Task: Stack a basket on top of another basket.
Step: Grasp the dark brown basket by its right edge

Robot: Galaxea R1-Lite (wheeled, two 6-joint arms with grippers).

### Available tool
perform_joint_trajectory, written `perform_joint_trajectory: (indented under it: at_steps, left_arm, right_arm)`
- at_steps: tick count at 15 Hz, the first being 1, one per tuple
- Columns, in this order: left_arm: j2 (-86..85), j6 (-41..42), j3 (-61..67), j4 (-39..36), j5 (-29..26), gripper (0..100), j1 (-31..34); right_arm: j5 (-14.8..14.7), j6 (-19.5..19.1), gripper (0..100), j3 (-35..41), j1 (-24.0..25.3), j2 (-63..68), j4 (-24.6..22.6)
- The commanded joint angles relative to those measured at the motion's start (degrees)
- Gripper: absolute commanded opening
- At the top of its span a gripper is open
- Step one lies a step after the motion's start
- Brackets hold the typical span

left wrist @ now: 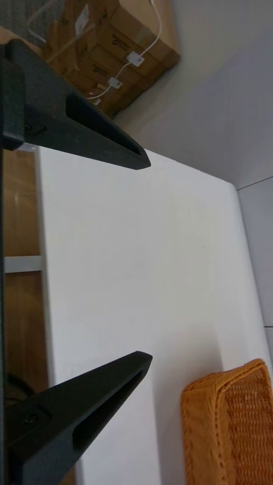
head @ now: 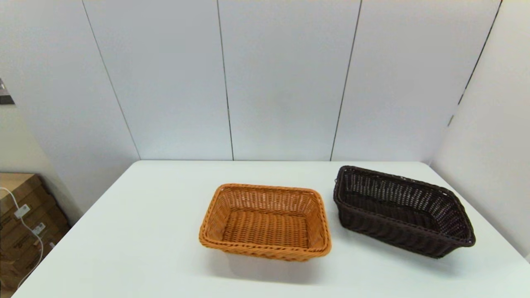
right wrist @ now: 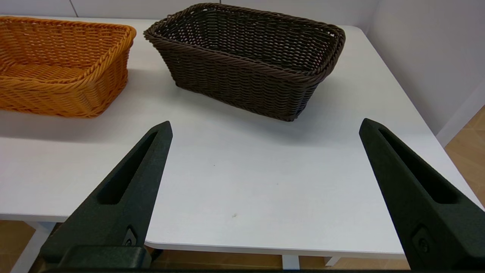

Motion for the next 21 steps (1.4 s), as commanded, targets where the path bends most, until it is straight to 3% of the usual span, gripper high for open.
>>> perform_joint_trajectory:
  at_steps: [1,6,13,15,17,20,21]
  left_arm:
    - [-0.10,-0.50,7.20,-10.67,0.07,100,0.02]
    - [-0.10,-2.96,10.10,-13.22,-2.65,100,0.02]
    - [-0.10,-7.18,11.15,-15.94,-2.13,100,0.02]
    - [-0.10,-8.32,11.06,-16.03,-1.25,100,0.02]
    - [-0.10,-8.41,11.06,-16.03,-1.16,100,0.02]
    - [-0.10,-8.41,11.06,-16.03,-1.16,100,0.02]
    - [-0.10,-8.41,11.06,-16.03,-1.16,100,0.02]
  right_arm:
    - [0.02,-0.02,100,0.01,0.01,0.09,0.07]
    - [0.02,0.07,100,0.01,0.01,0.00,0.07]
    - [-0.51,-0.37,100,-0.52,-0.07,0.00,-0.10]
    - [-1.65,0.33,100,-10.98,0.01,2.90,3.15]
    - [-1.48,0.33,100,-23.81,0.01,11.16,9.65]
    - [-2.18,0.42,100,-40.07,-1.66,29.62,12.47]
    - [-2.09,0.33,100,-45.43,-3.50,36.91,16.60]
